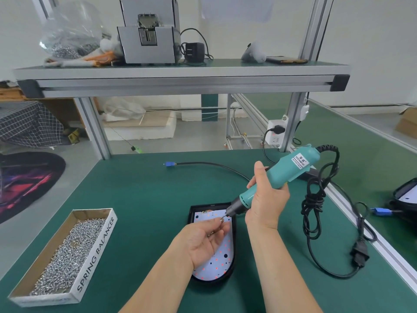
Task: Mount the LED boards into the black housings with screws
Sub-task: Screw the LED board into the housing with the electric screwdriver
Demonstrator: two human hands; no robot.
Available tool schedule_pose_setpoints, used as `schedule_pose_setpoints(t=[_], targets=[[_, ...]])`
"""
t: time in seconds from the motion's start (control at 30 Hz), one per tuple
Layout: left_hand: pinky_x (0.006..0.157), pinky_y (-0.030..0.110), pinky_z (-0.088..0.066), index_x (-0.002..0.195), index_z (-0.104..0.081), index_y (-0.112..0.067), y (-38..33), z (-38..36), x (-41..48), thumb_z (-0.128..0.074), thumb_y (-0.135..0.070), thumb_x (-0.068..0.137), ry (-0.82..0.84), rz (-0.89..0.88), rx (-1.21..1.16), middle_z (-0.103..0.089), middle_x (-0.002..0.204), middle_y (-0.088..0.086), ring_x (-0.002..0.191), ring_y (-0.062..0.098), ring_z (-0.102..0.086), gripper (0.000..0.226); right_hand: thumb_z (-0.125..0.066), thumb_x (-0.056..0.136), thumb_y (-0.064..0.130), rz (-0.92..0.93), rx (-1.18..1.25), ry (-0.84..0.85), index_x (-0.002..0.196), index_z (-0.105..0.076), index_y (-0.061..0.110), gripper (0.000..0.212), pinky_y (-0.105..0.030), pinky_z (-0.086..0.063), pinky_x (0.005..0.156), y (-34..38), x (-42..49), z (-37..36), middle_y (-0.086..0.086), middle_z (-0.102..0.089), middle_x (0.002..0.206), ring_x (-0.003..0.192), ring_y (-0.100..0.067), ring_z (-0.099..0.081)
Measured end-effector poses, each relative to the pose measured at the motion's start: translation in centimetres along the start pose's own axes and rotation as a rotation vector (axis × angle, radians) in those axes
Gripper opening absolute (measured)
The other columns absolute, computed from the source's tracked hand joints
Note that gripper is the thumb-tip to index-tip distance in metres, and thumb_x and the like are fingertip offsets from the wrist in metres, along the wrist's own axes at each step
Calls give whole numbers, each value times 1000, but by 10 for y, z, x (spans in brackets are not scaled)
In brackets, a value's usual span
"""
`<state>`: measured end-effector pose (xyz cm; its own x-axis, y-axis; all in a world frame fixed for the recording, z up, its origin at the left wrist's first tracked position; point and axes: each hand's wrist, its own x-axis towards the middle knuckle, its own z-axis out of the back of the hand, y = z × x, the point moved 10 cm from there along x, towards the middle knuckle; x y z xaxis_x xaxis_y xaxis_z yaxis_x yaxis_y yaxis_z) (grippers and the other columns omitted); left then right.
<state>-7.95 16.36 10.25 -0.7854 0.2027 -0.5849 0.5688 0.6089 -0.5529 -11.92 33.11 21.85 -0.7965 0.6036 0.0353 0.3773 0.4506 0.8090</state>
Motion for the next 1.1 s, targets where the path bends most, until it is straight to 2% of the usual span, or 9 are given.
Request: schedule_pose_setpoints(t=[0.13, 0.3, 0.57, 0.73, 0.83, 0.9, 0.97, 1.03, 1.1], targets=[[55, 23, -60, 93, -65, 12, 0, -1, 1, -59, 6, 93, 5, -10, -17, -71, 77, 19, 59, 22, -72, 9, -79, 86, 18, 17, 11, -15, 80, -56, 19, 23, -21, -43, 49, 3, -1, 1, 5, -52, 51, 47, -11, -48], [48, 22, -56, 89, -67, 11, -1, 0, 0, -61, 6, 91, 0, -2, -29, -71, 77, 19, 59, 22, -72, 8, -79, 84, 20, 22, 20, -13, 79, -56, 19, 24, -22, -43, 49, 4, 3, 3, 4, -52, 53, 47, -12, -47], [58, 23, -60, 92, -65, 13, -3, 0, 2, -59, 7, 93, 6, -46, -24, -72, 80, 21, 60, 22, -72, 9, -79, 86, 19, 19, 2, -25, 79, -55, 18, 25, -21, -43, 48, -1, 1, 4, 5, -52, 50, 46, -10, -48], [52, 20, -57, 97, -61, 12, -5, -4, 0, -52, 10, 96, 14, -106, -19, -71, 78, 21, 60, 20, -72, 9, -79, 86, 18, 34, -5, -31, 77, -54, 19, 26, -20, -43, 47, 1, -3, 2, 7, -52, 49, 45, -9, -48], [53, 20, -58, 96, -59, 11, -6, -5, -1, -50, 12, 96, 9, -135, -32, -70, 80, 21, 61, 20, -73, 9, -79, 86, 23, 27, -29, -45, 79, -54, 20, 26, -20, -44, 49, 1, -5, 1, 8, -53, 50, 46, -9, -48], [53, 20, -58, 97, -59, 11, -6, -5, -2, -50, 12, 96, 15, -140, -36, -70, 78, 21, 62, 20, -73, 9, -75, 88, 33, 25, -28, 11, 82, -54, 22, 25, -21, -45, 53, 1, -7, -3, 9, -55, 55, 51, -8, -49], [54, 20, -58, 96, -58, 10, -6, -6, -4, -50, 12, 96, 25, -137, -41, -71, 75, 20, 62, 21, -73, 9, -66, 89, 42, 0, 25, 143, 89, -59, 25, 19, -20, -47, 58, 2, -7, -10, 14, -60, 65, 60, -8, -54], [53, 21, -58, 94, -59, 10, -6, -6, -6, -50, 12, 96, 31, -133, -53, -71, 74, 20, 61, 22, -73, 9, -63, 89, 39, -1, 22, 290, 101, -65, 24, 19, -22, -50, 61, 7, -5, -16, 11, -62, 71, 68, -12, -57], [52, 21, -57, 91, -60, 9, -5, -5, -7, -51, 12, 95, 18, -130, -72, -70, 77, 21, 61, 22, -73, 10, -65, 87, 33, 42, -49, 358, 102, -69, 23, 18, -26, -49, 60, 13, -4, -15, 1, -60, 70, 68, -18, -56]])
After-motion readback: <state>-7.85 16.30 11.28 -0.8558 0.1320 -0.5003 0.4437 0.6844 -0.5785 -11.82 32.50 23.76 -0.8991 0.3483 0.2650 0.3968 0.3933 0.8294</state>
